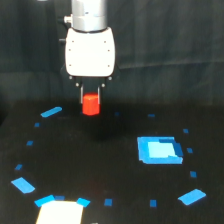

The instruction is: Pick up the red object from the table

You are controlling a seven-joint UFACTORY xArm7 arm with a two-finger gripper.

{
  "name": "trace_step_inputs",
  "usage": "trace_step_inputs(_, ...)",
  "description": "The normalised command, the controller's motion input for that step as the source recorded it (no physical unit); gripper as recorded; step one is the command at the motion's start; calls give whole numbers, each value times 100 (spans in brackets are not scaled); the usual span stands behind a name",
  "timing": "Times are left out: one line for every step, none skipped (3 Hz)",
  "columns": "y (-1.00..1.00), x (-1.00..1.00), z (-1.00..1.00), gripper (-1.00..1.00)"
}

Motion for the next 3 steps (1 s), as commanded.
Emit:
trace_step_inputs(-100,-2,-37,-88)
trace_step_inputs(-42,7,-73,-100)
trace_step_inputs(-100,20,-29,-100)
